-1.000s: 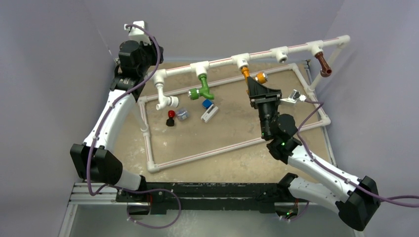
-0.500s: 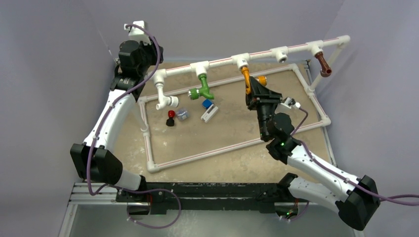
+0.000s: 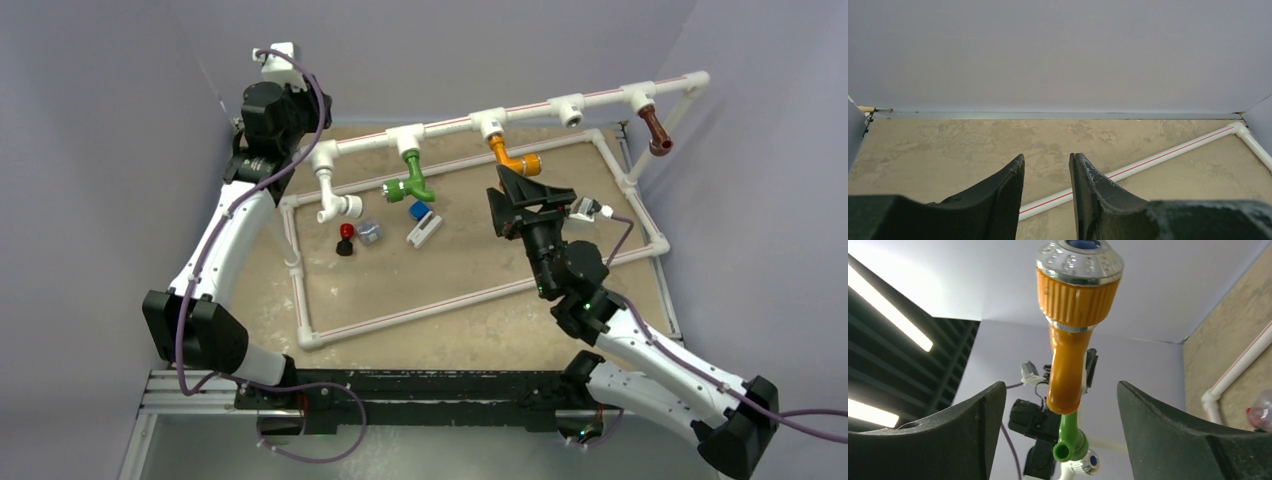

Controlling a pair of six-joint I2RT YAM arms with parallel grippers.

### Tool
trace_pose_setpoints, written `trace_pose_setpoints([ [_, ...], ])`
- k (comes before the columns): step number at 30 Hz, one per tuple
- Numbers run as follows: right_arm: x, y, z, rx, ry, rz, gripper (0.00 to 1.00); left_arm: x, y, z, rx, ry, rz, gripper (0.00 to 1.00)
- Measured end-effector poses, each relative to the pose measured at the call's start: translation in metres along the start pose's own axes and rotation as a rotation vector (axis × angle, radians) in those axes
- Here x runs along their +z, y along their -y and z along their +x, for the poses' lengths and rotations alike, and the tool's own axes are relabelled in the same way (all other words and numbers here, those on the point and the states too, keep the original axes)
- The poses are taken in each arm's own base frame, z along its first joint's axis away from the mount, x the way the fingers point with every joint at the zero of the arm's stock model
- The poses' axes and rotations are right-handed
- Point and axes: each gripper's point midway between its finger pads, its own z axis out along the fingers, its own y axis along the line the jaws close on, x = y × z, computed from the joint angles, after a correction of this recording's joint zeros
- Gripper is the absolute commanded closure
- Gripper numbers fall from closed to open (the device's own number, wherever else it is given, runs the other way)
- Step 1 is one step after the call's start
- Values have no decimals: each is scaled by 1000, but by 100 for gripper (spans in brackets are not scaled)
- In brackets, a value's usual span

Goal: Install the water faucets

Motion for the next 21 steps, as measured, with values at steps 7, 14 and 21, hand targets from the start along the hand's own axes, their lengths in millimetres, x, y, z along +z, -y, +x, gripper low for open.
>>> trace_pose_setpoints([
  [7,-21,-6,-15,-248,2,-11,18,0,0,0,0,-1,0,62],
  [14,-40,0,-30,-576,-6,2,16,1,0,1,0,-3,-1,63],
  [21,-52,-39,-37,-1016,-53,-101,16,1,0,1,1,-3,-1,63],
])
